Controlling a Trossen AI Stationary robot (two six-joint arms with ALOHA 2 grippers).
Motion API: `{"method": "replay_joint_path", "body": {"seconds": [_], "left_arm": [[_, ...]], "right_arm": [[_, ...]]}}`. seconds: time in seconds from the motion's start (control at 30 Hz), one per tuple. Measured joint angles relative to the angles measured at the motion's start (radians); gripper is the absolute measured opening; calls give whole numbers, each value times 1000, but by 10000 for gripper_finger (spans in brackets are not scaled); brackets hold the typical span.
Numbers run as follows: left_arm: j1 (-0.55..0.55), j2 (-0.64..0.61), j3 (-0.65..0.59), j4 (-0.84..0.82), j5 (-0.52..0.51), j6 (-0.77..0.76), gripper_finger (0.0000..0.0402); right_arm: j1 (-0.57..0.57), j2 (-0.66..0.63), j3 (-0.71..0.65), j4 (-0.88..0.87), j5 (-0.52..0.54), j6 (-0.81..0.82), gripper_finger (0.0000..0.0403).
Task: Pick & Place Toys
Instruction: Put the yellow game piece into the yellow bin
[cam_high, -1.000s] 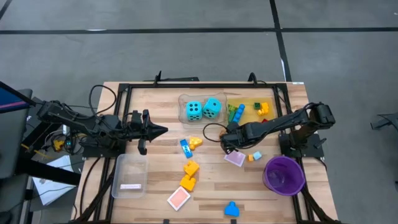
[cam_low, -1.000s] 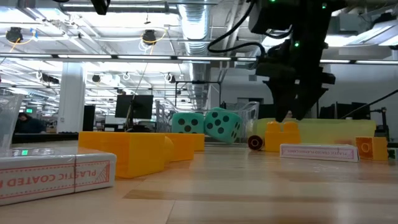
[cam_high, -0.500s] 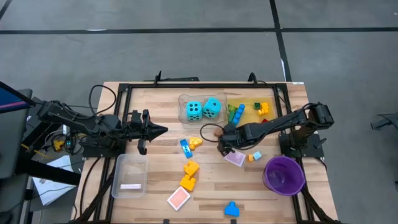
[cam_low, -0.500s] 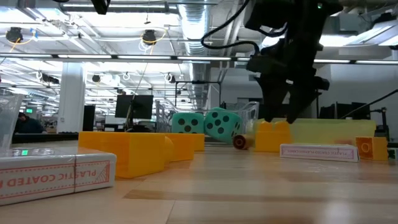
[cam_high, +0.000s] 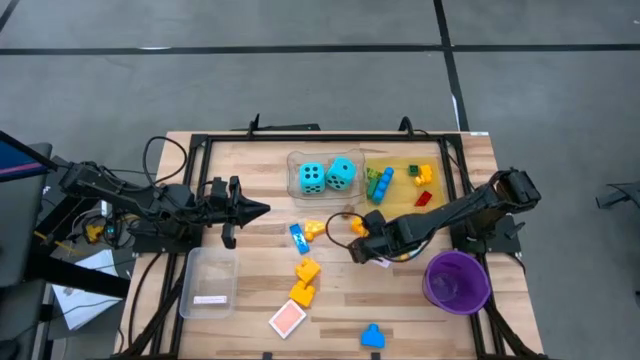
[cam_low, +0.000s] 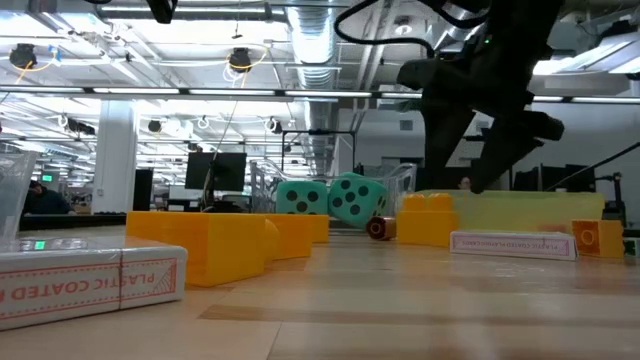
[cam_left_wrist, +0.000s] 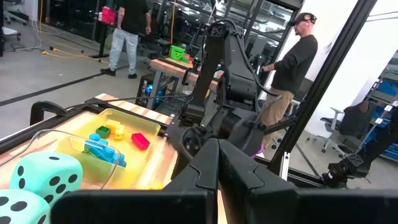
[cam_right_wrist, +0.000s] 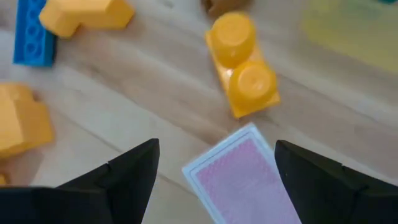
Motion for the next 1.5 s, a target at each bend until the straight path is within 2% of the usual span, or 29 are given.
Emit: {"method": "replay_joint_path", "body": {"seconds": [0.27, 0.93, 1.5], "left_arm": [[0, 0, 0, 0, 0, 0, 0], [0, 0, 0, 16, 0, 0, 0], [0, 0, 0, 15, 0, 2, 0]], "right_arm": [[-5, 1, 0, -29, 142, -31, 311], [-50, 3, -152, 229, 114, -134, 311], [-105, 3, -153, 278, 82, -293, 311]]}}
